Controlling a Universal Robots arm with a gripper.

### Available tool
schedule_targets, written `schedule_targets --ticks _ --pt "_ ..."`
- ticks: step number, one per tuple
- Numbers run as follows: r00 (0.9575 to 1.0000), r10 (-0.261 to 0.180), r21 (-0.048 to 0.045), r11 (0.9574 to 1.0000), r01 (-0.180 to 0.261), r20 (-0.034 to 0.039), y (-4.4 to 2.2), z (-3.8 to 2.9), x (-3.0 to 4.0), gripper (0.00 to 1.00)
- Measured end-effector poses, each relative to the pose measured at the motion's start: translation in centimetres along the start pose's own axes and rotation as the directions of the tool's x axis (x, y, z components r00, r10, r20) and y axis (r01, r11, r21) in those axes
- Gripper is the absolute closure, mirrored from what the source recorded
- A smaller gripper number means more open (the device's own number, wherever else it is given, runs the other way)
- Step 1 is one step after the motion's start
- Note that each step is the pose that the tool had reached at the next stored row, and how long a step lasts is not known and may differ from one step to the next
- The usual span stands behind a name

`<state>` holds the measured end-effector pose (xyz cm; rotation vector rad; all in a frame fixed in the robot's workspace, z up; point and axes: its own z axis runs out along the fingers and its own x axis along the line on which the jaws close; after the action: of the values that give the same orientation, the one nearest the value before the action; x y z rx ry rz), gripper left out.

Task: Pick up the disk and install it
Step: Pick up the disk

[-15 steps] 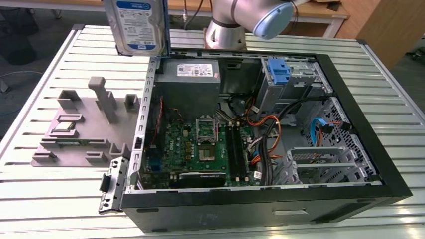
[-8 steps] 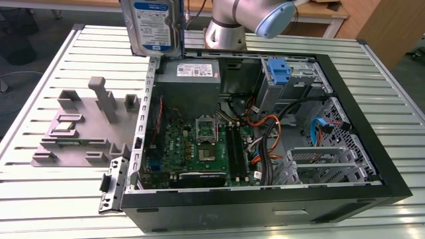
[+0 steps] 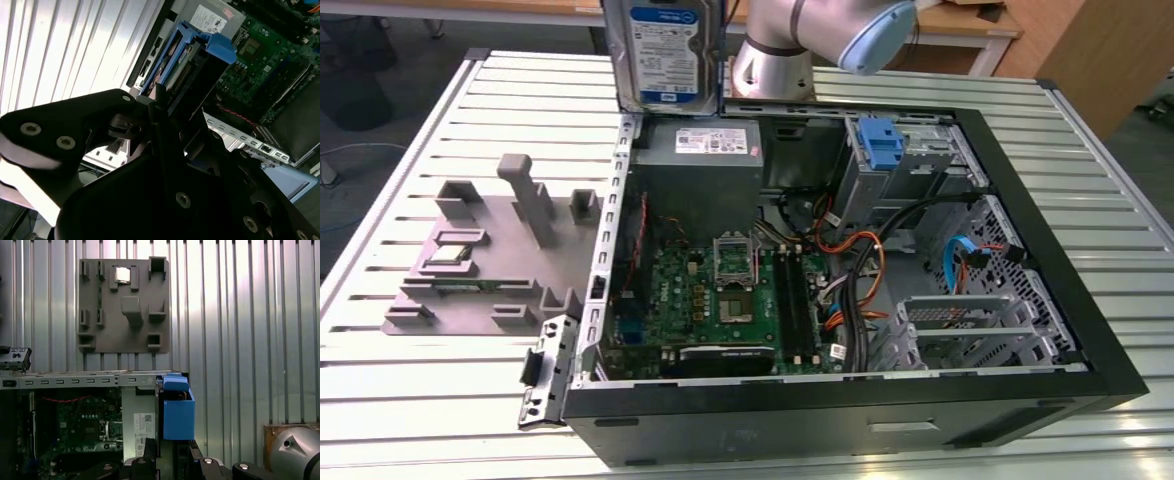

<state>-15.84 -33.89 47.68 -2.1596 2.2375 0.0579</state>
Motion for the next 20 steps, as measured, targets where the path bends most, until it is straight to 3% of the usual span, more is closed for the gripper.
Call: schedule_targets --ticks 20 --pt "1.0000 0.000 0.0000 1.0000 0.000 -0.0001 -8.28 0.00 -0.29 0.65"
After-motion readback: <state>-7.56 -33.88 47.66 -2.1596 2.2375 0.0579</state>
